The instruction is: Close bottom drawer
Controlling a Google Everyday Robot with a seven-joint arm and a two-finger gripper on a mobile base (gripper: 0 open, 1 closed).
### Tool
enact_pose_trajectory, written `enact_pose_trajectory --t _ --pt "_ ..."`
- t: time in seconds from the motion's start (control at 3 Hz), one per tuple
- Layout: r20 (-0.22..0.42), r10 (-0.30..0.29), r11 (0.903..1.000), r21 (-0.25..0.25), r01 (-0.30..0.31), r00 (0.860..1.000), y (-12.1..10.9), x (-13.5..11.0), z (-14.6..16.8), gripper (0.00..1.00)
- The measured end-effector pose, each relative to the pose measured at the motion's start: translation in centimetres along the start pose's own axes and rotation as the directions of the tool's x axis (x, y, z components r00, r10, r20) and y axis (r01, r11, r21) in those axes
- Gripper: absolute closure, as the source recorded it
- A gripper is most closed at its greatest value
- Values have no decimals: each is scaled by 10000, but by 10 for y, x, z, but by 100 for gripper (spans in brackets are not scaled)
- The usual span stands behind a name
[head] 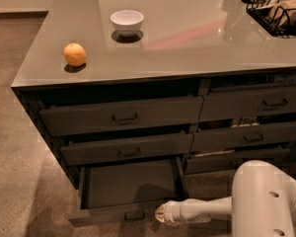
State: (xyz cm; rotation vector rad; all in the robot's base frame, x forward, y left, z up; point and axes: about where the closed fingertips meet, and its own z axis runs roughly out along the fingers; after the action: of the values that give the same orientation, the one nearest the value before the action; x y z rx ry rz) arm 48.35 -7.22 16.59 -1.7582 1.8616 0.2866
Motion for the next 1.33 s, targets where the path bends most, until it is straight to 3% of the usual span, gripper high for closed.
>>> enact_pose_trajectory --t 0.67,1.33 --pt "208 -204 9940 1075 181 9996 -61 -7 -16 100" --pt "315 -676 9884 1386 626 9972 -64 -21 5 100"
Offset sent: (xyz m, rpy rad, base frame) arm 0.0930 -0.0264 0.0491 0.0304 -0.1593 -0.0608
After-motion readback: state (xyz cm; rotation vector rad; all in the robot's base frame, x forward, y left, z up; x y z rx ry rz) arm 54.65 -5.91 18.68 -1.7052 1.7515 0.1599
